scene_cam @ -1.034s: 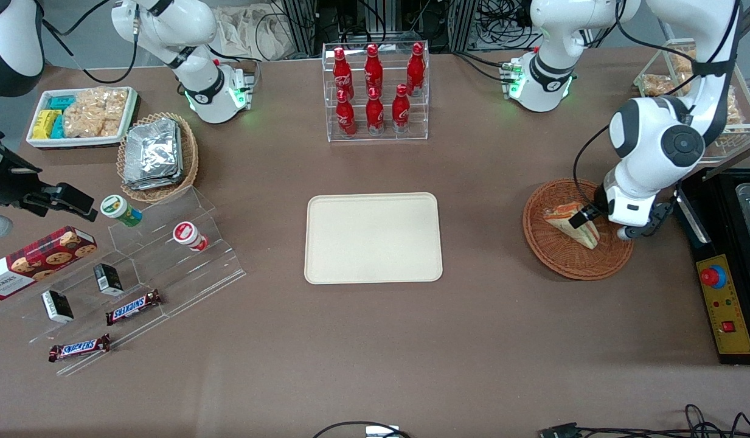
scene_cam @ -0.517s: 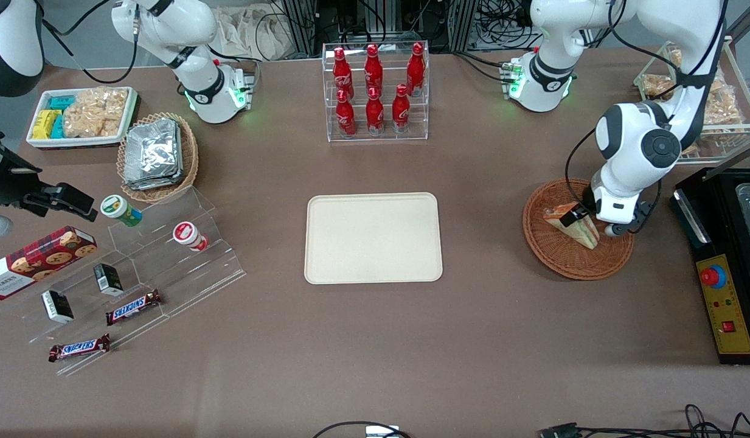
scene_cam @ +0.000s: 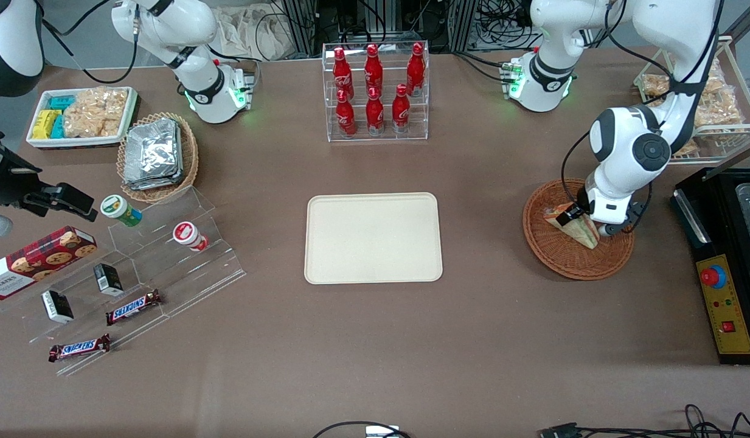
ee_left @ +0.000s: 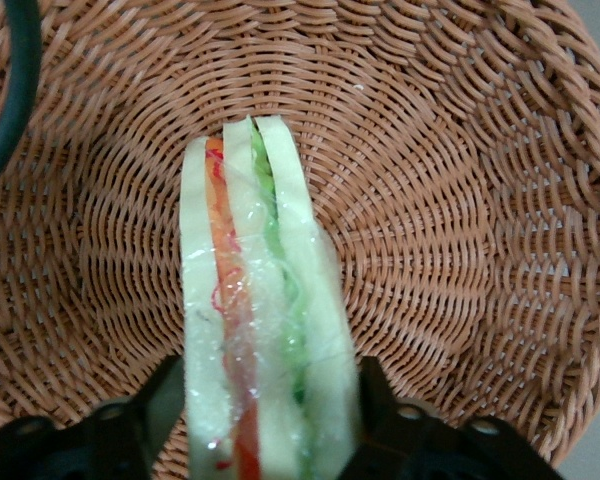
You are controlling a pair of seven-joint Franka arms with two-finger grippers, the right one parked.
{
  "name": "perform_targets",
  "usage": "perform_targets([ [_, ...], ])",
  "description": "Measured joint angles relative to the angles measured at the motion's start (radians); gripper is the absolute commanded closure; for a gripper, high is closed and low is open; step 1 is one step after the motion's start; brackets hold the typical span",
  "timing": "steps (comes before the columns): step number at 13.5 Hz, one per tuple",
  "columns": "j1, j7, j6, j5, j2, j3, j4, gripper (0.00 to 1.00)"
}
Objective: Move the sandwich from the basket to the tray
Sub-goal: 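Close the left gripper on the wrapped sandwich wedge, then lift the sandwich out of the basket and carry it toward the cream tray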
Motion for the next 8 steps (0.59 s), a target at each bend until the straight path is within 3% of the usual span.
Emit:
perform_targets([
  [8, 0.000, 0.002, -0.025, 0.021, -0.035, 0.000, 0.044, 1.00],
])
